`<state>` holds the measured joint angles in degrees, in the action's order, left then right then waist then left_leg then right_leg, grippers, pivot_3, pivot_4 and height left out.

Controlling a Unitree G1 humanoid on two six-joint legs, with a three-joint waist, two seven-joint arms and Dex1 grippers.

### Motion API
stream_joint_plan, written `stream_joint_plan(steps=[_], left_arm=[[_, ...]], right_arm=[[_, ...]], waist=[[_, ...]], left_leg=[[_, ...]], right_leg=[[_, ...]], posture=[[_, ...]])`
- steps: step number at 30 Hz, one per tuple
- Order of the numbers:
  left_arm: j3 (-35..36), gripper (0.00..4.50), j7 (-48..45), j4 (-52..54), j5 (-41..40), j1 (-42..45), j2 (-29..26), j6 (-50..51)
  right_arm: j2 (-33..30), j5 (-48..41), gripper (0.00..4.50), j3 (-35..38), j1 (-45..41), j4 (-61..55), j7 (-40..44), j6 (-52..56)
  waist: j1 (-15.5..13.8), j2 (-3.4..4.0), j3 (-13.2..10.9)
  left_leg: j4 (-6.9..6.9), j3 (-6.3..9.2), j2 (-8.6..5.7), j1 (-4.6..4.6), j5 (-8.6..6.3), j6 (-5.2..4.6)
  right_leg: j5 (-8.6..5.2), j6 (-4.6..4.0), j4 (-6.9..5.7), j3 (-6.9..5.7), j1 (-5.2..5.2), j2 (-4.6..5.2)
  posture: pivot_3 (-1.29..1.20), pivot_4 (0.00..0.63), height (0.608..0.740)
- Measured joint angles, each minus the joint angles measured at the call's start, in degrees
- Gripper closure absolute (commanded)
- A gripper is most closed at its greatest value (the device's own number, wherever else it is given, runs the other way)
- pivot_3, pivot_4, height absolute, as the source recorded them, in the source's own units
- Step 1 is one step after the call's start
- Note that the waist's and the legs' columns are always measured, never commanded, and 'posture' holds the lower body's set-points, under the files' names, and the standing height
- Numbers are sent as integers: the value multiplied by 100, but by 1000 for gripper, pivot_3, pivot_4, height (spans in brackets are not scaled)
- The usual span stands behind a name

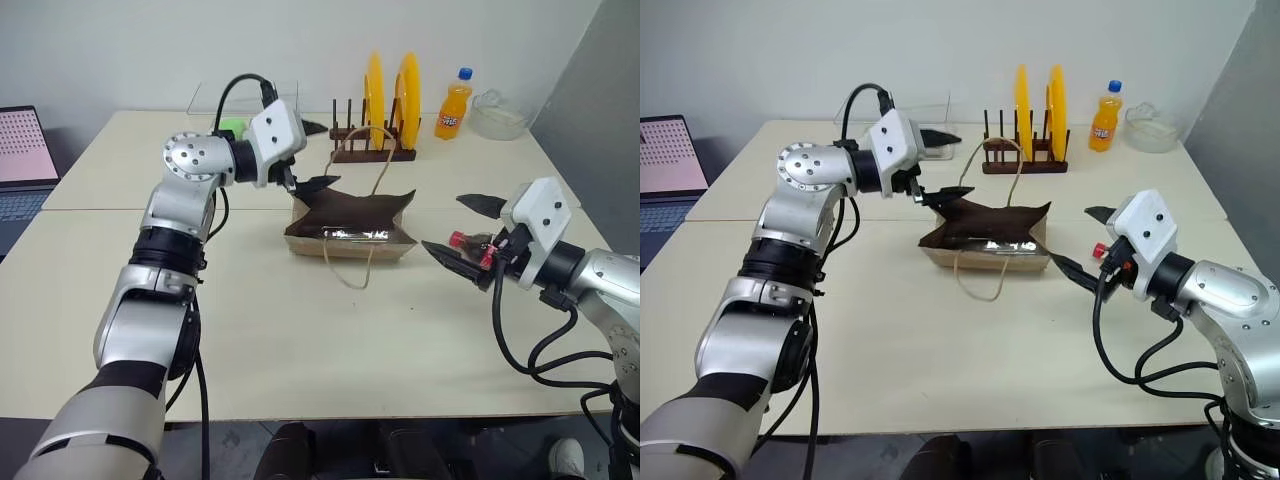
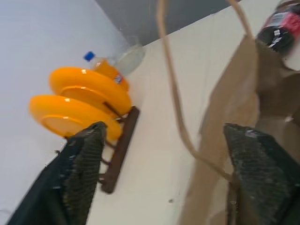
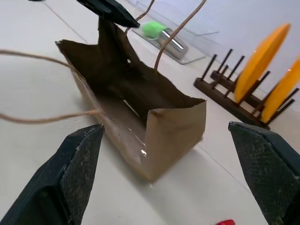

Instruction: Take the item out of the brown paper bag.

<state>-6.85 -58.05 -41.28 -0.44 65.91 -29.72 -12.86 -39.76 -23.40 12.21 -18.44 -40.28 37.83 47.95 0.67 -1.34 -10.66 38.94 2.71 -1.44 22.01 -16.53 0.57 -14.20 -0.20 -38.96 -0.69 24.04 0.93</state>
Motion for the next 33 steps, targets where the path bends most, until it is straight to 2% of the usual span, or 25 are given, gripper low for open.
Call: stream_joint_plan(steps=[10,12,15,17,19,22,23,28,33], left_arm=[[69,49,369,-224,108,31,-175,-398],[216,49,499,-145,53,-79,-268,-178],[599,49,636,403,-264,-546,-472,697],[968,49,881,1184,-550,-1128,-552,1634],[1330,49,1309,2298,-733,-2073,-601,2545],[1610,49,1931,3575,-760,-3430,-420,3212],[1752,49,2307,4093,-745,-3937,-191,3326],[2016,49,3525,5411,-486,-5269,527,3450],[2006,49,4024,5908,-447,-6148,999,3478]], right_arm=[[-25,-6,0,-147,128,107,-146,-274],[-21,5,0,-179,129,157,-178,-378],[67,11,0,-159,304,157,-282,-578],[315,161,0,-146,600,135,-490,-890],[784,445,0,-159,1033,115,-883,-1314],[1286,723,0,-148,1417,141,-1355,-1800],[1526,837,0,-141,1571,130,-1539,-2046],[2141,1292,0,-236,2138,300,-2063,-2851],[2439,1443,0,-366,2729,432,-2190,-3282]], waist=[[7,0,0],[25,0,0],[63,0,0],[79,0,2],[98,2,3],[75,2,3],[59,0,4],[-56,-3,9],[-70,-1,11]], left_leg=[[-1,-1,0,-1,0,0],[-1,0,1,-1,0,0],[-2,2,3,-1,0,0],[-4,3,5,-3,0,0],[-7,1,5,-4,0,2],[0,2,5,-2,1,5],[-1,2,5,-3,1,5],[-1,1,5,-17,0,4],[-3,2,5,-30,0,3]], right_leg=[[1,-1,-2,1,1,-1],[1,-1,-2,0,1,-1],[3,-6,-4,0,1,-1],[5,-10,-2,1,0,-1],[5,-9,-3,9,2,0],[6,-10,-4,9,2,2],[6,-10,0,9,1,2],[2,-4,0,9,-10,3],[-5,7,1,7,-25,2]], posture=[[0,150,740],[0,150,740],[0,150,740],[0,150,740],[0,150,740],[0,150,740],[0,150,740],[0,150,740],[0,150,740]])
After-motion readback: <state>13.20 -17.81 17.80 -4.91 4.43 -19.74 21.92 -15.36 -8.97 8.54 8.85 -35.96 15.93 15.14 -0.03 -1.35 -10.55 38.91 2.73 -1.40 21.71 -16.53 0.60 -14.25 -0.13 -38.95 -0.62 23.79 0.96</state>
